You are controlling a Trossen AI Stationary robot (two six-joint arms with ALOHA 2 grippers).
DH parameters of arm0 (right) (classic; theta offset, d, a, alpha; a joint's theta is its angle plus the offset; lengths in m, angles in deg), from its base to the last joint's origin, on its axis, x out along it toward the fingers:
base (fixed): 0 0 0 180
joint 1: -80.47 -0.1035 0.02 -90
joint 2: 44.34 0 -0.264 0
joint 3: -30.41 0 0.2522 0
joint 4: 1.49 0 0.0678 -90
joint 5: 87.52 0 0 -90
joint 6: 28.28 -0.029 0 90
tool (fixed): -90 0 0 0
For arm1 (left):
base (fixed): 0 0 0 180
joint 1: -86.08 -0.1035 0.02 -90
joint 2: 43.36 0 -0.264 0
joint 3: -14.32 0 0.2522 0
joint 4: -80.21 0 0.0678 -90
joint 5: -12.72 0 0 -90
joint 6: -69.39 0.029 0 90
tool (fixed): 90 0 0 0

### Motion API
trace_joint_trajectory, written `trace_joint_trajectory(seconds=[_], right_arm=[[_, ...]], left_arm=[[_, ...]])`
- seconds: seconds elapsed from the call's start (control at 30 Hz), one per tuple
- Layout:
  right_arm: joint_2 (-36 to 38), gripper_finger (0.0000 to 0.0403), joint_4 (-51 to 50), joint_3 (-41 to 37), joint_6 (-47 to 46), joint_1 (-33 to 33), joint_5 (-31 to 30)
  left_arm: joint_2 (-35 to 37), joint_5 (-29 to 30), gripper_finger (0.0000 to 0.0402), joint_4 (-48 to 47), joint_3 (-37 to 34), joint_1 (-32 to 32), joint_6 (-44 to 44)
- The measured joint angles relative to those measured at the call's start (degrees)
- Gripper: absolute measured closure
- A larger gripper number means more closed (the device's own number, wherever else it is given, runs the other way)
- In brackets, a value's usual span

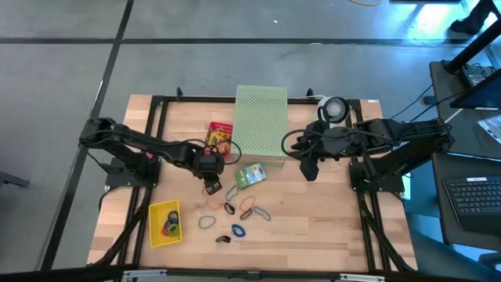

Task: Pick & Place Office Desk Supplies
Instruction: Put the orange rubber band into the black bin

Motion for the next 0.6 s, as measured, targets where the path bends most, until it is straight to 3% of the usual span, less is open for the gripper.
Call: trace_joint_trajectory(seconds=[0.23,0.6], right_arm=[[0.00,0.0273,0.02,0.00,-0.51,0.00,0.05],[0.00,0.0273,0.02,0.00,-1.88,-0.01,0.68]], left_arm=[[-5.65,0.23,0.0234,0.28,-0.04,0.12,2.00],[-6.43,1.63,0.0236,2.49,-0.04,-0.71,3.35]])
